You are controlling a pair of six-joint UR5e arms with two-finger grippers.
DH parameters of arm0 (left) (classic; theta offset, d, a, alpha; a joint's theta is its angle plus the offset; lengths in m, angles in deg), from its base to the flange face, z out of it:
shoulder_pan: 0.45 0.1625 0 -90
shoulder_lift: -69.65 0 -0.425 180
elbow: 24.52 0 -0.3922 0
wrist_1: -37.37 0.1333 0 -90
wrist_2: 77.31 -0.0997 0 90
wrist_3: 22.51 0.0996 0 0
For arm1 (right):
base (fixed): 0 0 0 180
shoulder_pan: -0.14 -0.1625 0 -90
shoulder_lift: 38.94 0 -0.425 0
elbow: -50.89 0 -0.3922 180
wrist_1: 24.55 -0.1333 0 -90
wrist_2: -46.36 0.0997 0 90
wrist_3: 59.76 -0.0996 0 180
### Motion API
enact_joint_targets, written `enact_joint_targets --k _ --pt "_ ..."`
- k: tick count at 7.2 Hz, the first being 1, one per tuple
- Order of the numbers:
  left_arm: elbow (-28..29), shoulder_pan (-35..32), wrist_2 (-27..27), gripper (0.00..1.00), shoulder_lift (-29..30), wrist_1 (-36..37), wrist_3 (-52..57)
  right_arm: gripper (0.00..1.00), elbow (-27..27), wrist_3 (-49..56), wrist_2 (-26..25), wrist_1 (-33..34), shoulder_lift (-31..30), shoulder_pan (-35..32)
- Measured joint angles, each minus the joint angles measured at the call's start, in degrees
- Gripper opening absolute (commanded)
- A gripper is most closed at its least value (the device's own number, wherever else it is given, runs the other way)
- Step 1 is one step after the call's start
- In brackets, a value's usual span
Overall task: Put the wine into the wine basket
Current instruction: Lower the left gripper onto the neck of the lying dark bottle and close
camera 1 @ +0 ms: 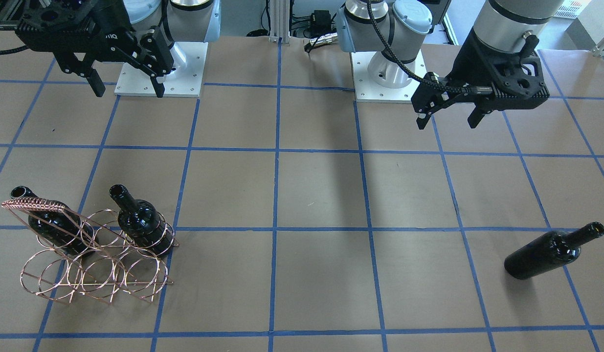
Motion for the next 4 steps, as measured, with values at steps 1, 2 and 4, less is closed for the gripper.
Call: enact_joint_targets --k 1,2,4 --pt "0.1 1.3 -0.5 1.00 0.2 0.4 3.5 1.00 0.0 0.0 0.0 0.0 0.0 0.0" --pt "0.3 3.9 -1.2 1.00 0.6 0.9 8.0 1.00 0.1 0.0 0.0 0.0 0.0 0.0" --pt "0.8 10.2 -1.3 1.00 2.2 4.7 13.3 1.00 0.1 0.0 0.0 0.0 0.0 0.0"
